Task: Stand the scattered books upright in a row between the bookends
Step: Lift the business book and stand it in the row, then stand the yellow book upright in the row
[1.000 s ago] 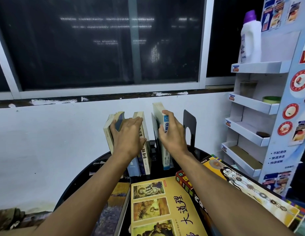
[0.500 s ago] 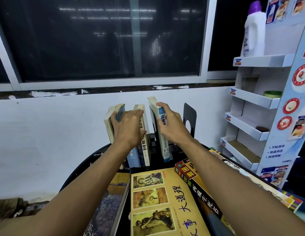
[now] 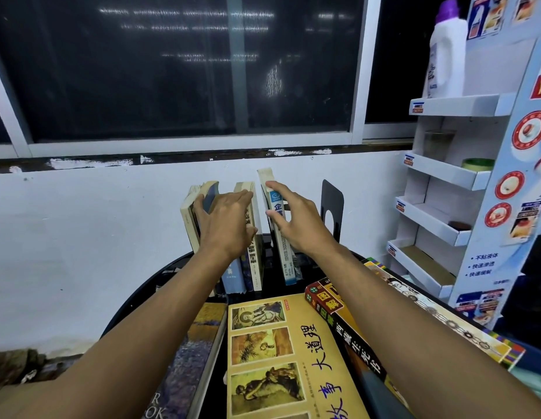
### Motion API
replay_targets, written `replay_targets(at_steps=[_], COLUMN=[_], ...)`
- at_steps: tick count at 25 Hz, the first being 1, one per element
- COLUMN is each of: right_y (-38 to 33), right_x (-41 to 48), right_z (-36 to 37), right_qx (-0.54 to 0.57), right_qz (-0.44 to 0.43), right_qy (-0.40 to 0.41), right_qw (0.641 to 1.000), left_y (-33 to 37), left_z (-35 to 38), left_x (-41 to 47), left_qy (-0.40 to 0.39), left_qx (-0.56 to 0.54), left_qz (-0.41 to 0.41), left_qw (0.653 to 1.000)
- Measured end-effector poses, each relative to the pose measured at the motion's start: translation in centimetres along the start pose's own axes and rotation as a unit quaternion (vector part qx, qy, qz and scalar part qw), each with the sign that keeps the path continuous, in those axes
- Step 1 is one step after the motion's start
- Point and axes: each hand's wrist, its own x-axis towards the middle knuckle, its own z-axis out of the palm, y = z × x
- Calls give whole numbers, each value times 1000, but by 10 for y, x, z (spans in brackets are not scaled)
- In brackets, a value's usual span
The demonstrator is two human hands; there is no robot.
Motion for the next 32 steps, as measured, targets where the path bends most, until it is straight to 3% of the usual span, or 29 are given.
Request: replay_targets(at_steps=[8,16,20,25,32], right_y=[2,10,21,45,72], right_x=[-13,-46,-78,-119,-161], right_z=[-25,-81,-117,-151,-167], right_qx=[-55,-196,-253,-272,-250], right_qz=[11,-2,39,97,108], right_qy=[-110,-127,-162,-217,-222], right_qw=[992,972,953,932,936], left_y=[0,30,66,95,114], left_z=[1,-14,-19,-10,-10], left_x=[1,-36,-72,-110,-130], left_qy=[-20,54,-70,-237,-318], left_qx=[-3,-179,-205,-140,-110], left_qz=[2,28,32,36,28], left_qw=[1000,982,976,961,941])
